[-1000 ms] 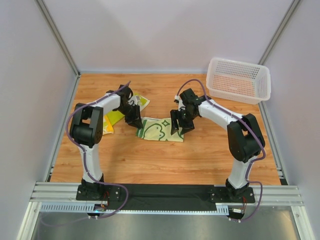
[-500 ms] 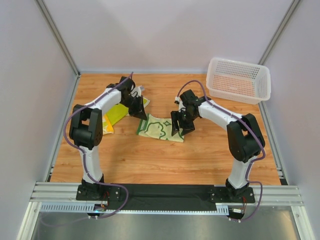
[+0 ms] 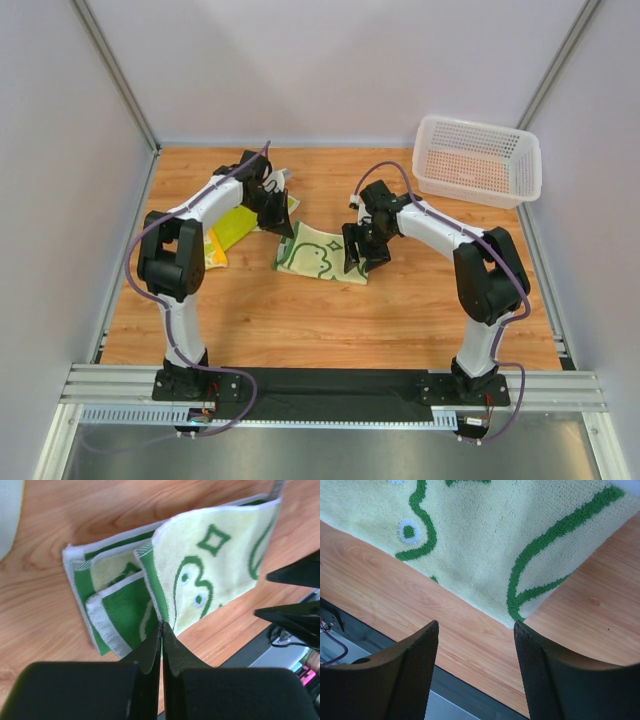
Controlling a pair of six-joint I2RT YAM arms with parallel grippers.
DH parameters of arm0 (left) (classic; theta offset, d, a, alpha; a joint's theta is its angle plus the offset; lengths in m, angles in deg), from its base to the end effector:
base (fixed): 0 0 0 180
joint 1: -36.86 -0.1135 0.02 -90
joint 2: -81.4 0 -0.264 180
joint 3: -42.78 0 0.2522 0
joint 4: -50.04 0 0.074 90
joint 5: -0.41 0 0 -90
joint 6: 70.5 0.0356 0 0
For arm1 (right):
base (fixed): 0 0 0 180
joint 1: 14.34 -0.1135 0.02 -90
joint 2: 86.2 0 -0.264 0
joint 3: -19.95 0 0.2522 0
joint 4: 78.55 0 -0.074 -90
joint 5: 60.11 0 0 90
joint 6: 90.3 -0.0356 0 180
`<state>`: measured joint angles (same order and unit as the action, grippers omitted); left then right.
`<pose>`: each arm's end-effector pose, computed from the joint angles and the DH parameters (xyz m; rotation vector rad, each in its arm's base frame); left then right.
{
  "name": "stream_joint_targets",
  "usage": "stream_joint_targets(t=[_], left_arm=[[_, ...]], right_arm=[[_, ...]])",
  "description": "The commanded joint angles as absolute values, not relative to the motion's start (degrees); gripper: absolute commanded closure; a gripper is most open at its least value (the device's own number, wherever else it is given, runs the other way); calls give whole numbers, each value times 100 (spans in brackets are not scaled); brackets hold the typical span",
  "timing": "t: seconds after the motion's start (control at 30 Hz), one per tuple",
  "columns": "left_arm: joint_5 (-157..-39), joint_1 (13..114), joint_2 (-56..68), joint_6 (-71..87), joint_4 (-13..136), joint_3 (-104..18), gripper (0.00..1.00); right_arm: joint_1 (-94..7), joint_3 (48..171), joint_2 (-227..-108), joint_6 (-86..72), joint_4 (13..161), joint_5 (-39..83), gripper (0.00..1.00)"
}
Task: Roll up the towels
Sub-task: Fold the towel
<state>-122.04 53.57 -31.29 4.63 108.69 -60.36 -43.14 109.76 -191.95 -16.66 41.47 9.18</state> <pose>0.3864 -0.1359 0.2186 0.2009 2.7842 -0.9265 0.3096 0.1846 0.1943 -0.3905 2.9613 0.6454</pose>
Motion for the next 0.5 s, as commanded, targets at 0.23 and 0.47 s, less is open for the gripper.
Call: stream_joint_targets(t=[0.23, 0.47], left_arm=[[-10911, 5207, -3401, 474, 10941, -5948, 88], [-9962, 5277, -2839, 368, 11468, -6247, 69]], right_arm=[[-4317, 11158, -19061, -1507, 4093, 871, 37], [-4317, 11290, -18956, -1542, 4251, 414, 37]])
